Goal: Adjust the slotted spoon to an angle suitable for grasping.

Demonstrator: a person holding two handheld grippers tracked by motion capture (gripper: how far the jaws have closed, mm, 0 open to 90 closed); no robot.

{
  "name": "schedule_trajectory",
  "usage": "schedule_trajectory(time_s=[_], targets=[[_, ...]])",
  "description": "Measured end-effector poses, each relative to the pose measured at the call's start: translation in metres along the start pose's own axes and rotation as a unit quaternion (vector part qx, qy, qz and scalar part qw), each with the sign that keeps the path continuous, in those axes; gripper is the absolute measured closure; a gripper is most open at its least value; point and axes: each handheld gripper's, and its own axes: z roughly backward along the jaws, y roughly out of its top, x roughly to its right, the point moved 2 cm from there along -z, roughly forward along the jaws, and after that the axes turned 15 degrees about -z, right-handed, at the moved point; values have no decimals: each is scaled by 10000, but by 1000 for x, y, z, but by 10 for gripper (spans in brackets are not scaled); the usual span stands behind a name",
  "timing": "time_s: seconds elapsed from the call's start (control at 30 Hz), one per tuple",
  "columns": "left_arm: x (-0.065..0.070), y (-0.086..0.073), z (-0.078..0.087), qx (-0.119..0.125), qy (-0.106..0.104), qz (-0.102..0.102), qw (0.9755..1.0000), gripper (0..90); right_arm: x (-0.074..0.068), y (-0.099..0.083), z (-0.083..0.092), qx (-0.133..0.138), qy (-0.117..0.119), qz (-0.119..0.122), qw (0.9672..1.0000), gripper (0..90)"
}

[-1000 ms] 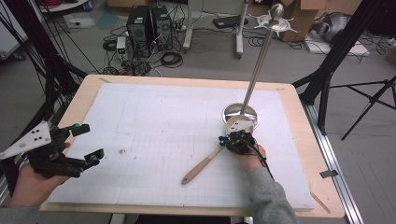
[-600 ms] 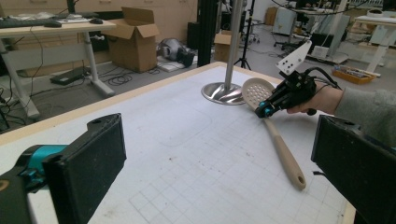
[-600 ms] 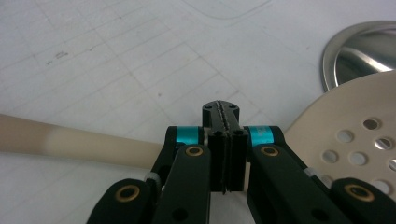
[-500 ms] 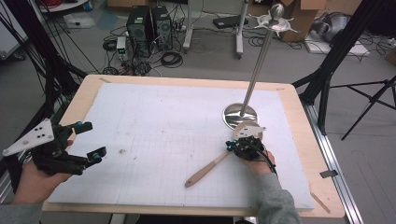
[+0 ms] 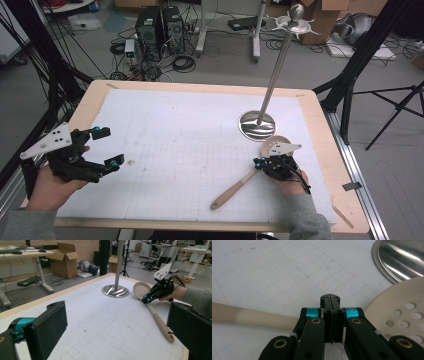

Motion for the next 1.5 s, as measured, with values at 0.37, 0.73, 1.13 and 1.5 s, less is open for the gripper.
schedule_trajectory(time_s=[0.37,0.73,1.13,1.5], targets=[[0,1,-3,27,-34,0,10000,35,14,-17,21,80,10,-204,9998,900],[-3,2,0,81,4,13,10000,36,14,-18,31,516,88,-233,9984,900],[-5,5,0,119,24,7,9999,35,-42,-31,48,491,676,175,9964,900],[-7,3,0,96,36,21,9999,36,-65,-43,40,91,963,448,9943,900]])
